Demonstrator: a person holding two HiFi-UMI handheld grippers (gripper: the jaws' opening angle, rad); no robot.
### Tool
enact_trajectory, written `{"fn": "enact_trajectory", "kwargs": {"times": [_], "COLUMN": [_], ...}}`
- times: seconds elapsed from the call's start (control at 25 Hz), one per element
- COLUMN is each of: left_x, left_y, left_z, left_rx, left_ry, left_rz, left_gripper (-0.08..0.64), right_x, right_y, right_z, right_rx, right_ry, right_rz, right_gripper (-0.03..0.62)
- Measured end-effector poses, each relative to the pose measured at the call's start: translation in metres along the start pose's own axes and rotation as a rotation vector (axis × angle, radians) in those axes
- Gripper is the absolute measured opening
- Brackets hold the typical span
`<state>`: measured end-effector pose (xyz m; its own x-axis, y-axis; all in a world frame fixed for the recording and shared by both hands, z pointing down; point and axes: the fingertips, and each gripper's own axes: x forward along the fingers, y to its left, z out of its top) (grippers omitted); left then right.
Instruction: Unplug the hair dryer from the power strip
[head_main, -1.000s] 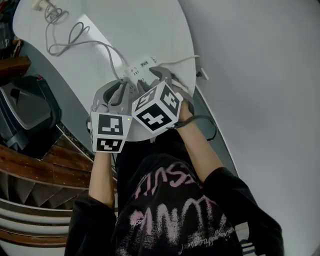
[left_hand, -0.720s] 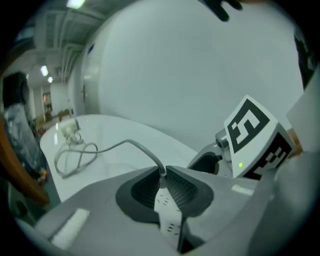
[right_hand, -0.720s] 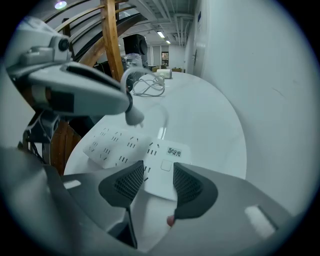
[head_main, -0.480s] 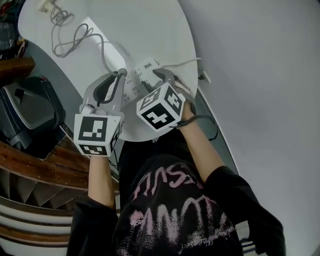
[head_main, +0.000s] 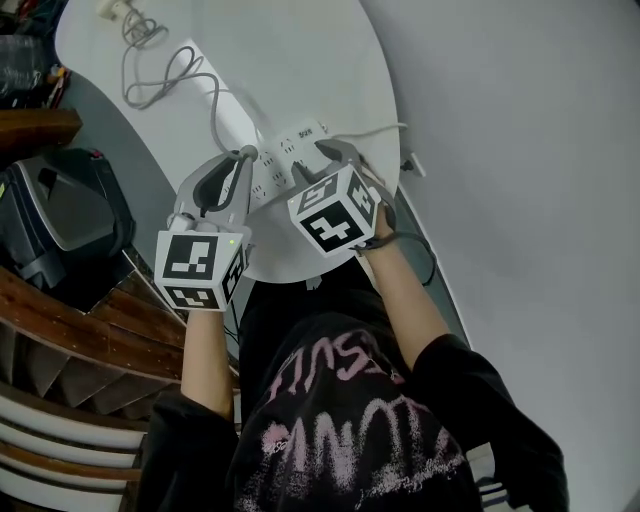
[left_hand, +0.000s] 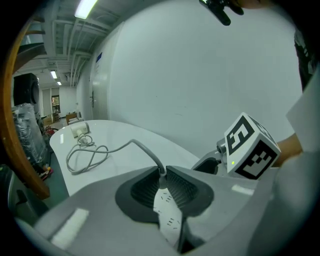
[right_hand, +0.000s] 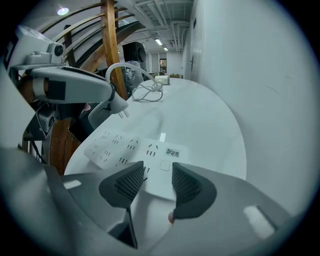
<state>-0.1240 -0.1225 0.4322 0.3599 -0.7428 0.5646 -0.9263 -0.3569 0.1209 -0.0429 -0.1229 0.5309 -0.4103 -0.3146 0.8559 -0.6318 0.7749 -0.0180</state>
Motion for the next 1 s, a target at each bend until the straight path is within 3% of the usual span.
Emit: {"fn": "enact_trajectory", "kwargs": {"times": [0.36,0.72,1.0], "left_x": [-0.013,-0.018,-0.029], "left_y": [0.004,0.002,0.004], "left_z": [-0.007,0.000,0.015], "left_rx": [-0.044,-0.091,-0.079], "left_ry": [-0.015,-0.058,-0.113], "left_rz": [0.029,0.035,0.061], "left_gripper": [0.051,0.052,0.052], "right_x": [-0.021,-0.066,-0.099], "right_y": [-0.020,-0.016,-0.023], "right_z": [0.010,0.052,0.079], "right_rx": [0.037,0.082,0.091], "right_ry": [-0.108,-0.381,-0.540], "right_rz": [-0.027,0.003,-0.014], "right_gripper": [0.186,0.123,0.048]}}
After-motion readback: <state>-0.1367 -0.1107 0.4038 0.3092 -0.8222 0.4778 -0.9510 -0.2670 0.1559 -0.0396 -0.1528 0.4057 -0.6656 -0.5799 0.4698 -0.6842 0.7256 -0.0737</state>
